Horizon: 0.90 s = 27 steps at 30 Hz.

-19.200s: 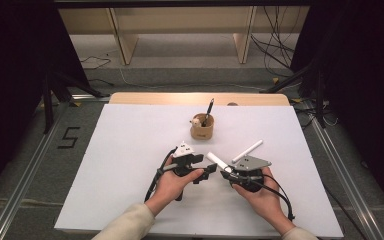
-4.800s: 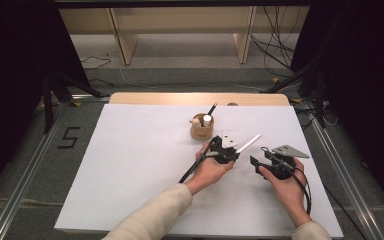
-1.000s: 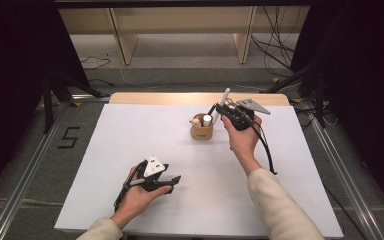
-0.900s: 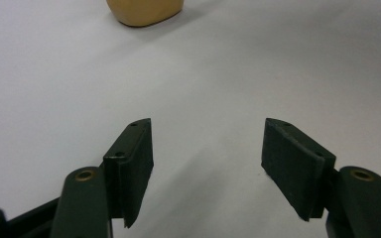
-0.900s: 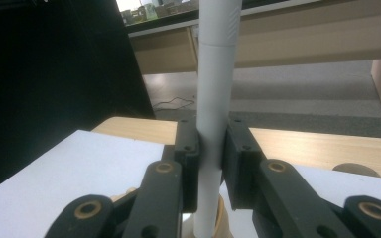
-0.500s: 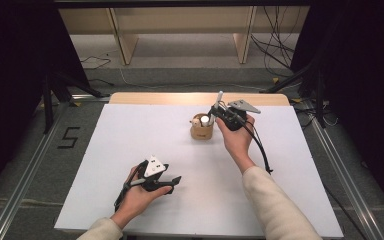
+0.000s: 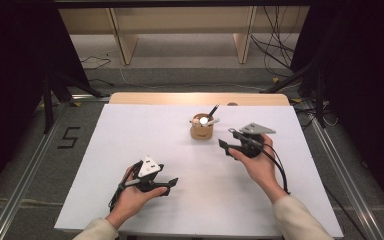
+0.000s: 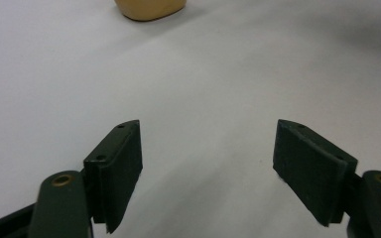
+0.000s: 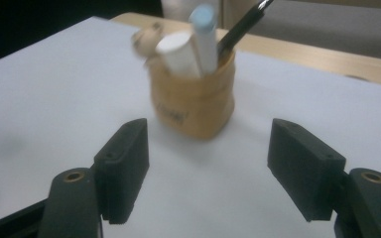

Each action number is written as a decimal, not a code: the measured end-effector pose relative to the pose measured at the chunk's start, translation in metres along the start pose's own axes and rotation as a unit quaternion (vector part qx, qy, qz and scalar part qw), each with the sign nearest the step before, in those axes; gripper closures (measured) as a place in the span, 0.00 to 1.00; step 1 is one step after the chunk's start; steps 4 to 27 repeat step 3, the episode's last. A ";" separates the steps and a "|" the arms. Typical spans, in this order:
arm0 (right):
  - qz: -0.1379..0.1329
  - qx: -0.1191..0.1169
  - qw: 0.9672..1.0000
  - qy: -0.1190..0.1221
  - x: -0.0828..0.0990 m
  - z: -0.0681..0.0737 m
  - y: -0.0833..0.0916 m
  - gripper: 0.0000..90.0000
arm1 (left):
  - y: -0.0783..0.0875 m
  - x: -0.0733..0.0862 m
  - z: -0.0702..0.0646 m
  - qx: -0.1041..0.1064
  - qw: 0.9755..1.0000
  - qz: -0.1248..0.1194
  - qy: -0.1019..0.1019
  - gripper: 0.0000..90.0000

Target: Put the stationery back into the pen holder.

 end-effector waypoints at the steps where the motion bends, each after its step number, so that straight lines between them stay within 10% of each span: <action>1: 0.004 -0.010 1.000 0.006 0.008 0.001 0.012 0.35 | 0.002 0.001 0.001 0.001 1.000 0.000 0.002 0.29; 3: 0.008 -0.018 1.000 0.014 0.026 0.000 0.037 0.34 | 0.007 0.003 0.004 0.000 1.000 -0.003 0.007 0.28; 27: 0.008 -0.018 1.000 0.014 0.026 0.000 0.037 0.34 | 0.007 0.003 0.004 0.000 1.000 -0.003 0.007 0.28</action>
Point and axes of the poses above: each handheld gripper's, and its own axes: y roughly backward along the jaws, x roughly out of its underside, z roughly to its left, the point moved 7 cm from there along -y, roughly forward along the jaws, and after that the axes turned 11 degrees about -y, right-handed, at the moved point
